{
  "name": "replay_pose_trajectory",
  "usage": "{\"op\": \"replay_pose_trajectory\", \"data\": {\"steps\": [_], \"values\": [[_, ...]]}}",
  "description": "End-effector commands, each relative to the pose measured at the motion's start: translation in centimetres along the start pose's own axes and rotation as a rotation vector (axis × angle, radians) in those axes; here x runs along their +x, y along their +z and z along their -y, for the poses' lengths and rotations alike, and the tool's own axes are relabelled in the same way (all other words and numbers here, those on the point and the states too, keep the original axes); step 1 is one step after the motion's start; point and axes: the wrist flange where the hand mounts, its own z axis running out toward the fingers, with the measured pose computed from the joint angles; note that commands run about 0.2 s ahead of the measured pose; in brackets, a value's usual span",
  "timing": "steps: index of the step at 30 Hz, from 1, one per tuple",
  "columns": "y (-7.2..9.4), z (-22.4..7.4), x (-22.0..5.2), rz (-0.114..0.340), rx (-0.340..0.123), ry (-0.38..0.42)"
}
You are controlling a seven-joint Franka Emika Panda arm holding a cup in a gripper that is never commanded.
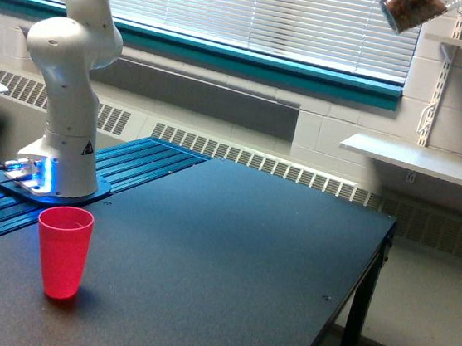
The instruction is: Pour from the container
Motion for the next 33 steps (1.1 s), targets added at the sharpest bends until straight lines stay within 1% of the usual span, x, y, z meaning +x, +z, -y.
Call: {"op": "replay_pose_trajectory", "data": {"steps": [1,4,8,14,16,19,23,28,29,30,32,33], "values": [[4.1,-0.9,-4.8,0.102,-0.065,0.068],[4.0,-0.9,-5.0,0.107,-0.078,0.086],[3.9,-1.3,-5.1,0.101,-0.089,0.11],[3.7,-2.5,-5.6,0.093,-0.128,0.131],[3.7,-3.1,-5.8,0.092,-0.15,0.136],[3.4,-4.0,-6.1,0.087,-0.169,0.15],[3.2,-5.5,-6.9,0.083,-0.214,0.155],[3.1,-7.6,-8.4,0.094,-0.269,0.178],[0.9,-7.9,-7.1,0.079,-0.281,0.209],[-0.3,-7.9,-6.4,0.078,-0.292,0.234],[-0.5,-8.6,-6.8,0.091,-0.32,0.256],[-0.5,-8.9,-7.0,0.094,-0.325,0.265]]}}
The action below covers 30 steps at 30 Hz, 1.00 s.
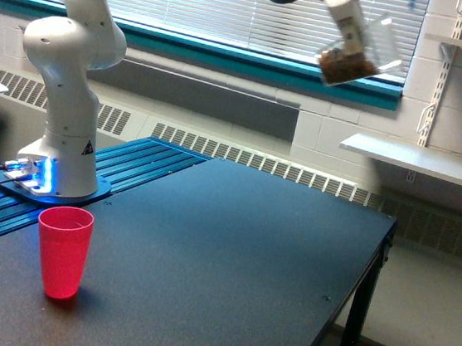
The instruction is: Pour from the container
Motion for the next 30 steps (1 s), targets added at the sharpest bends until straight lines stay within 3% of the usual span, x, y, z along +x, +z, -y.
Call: {"op": "replay_pose_trajectory", "data": {"steps": [1,13,20,30], "values": [[-2.5,-2.7,0.9,-0.006,-0.039,0.149],[-0.6,-7.5,-1.6,0.052,-0.134,0.283],[-0.1,-10.0,-2.8,0.076,-0.163,0.371],[0.8,-13.3,-4.6,0.107,-0.252,0.474]]}}
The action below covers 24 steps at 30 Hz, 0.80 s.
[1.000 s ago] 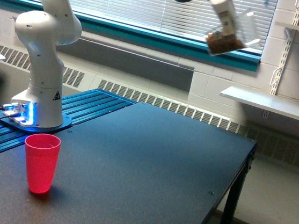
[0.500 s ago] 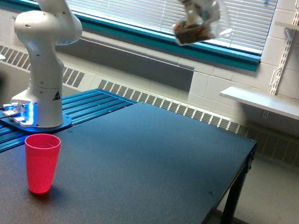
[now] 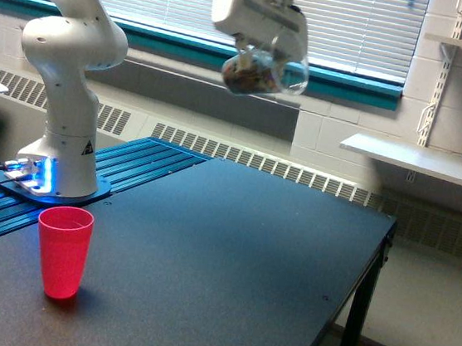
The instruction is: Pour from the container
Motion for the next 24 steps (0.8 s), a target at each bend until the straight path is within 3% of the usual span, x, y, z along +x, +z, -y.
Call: {"op": "replay_pose_trajectory", "data": {"steps": [1,24], "values": [[0.3,-2.2,0.3,0.007,-0.043,0.134],[3.5,-8.0,0.3,0.092,-0.147,0.444]]}}
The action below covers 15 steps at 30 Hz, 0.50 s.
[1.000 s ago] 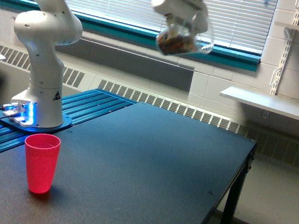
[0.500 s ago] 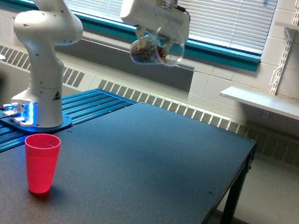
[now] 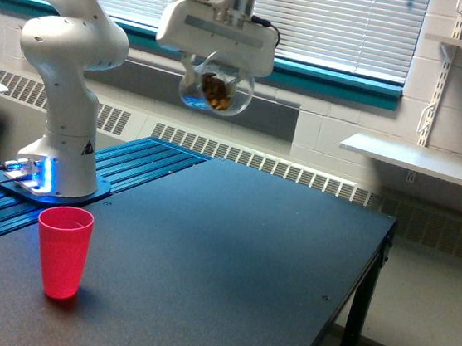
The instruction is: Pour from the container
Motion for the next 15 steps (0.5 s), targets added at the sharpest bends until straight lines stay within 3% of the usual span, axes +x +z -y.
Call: {"op": "replay_pose_trajectory", "data": {"steps": [1,15], "values": [[0.7,-1.7,1.0,0.019,-0.02,0.155],[2.4,-5.5,2.4,0.038,-0.061,0.34]]}}
